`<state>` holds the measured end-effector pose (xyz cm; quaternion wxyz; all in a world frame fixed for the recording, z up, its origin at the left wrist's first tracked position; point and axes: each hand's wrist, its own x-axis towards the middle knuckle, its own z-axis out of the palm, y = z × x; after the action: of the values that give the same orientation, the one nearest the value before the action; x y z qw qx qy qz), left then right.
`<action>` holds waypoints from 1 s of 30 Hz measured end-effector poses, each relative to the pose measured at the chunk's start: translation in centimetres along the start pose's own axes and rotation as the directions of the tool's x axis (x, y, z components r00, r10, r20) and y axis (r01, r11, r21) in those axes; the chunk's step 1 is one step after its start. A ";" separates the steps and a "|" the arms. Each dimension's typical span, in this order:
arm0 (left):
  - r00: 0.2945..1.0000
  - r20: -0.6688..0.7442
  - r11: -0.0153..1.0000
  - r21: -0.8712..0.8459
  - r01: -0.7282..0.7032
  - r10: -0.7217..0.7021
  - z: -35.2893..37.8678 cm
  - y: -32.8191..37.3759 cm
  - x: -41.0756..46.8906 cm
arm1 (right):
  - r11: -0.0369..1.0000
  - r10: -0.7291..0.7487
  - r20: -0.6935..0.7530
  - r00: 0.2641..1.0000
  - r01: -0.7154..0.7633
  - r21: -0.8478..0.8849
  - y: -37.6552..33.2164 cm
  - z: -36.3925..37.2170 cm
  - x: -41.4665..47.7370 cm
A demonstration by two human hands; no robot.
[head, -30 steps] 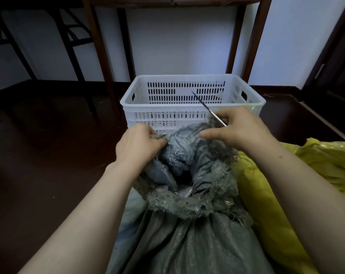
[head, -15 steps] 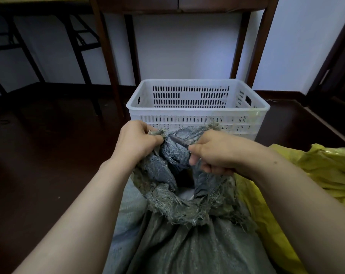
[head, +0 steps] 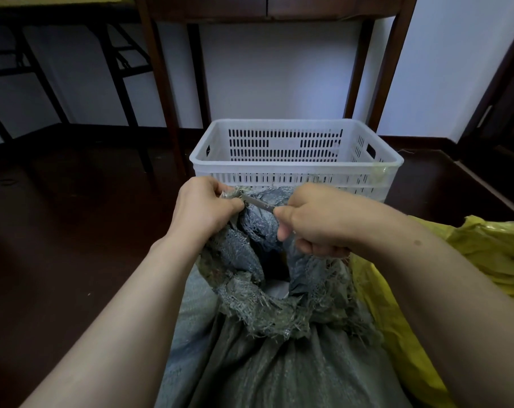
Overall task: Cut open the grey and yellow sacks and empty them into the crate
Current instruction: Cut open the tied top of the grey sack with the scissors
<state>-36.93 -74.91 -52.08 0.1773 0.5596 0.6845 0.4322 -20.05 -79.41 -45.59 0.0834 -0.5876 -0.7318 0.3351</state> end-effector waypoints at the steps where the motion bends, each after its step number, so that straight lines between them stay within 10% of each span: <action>1: 1.000 0.001 1.000 0.001 -0.002 0.002 0.0 0.1 0.0 | 1.000 -0.010 -0.007 1.000 0.010 -0.019 -0.1 -0.1 -0.1; 30: 0.999 0.008 0.998 -0.045 -0.035 0.036 1.4 0.7 -0.5 | 0.930 -0.112 -0.244 0.963 0.016 -0.366 1.5 3.8 3.0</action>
<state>-35.36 -74.82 -52.45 0.1850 0.5695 0.6639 0.4480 -21.71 -77.98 -50.17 0.0803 -0.6075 -0.7823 0.1119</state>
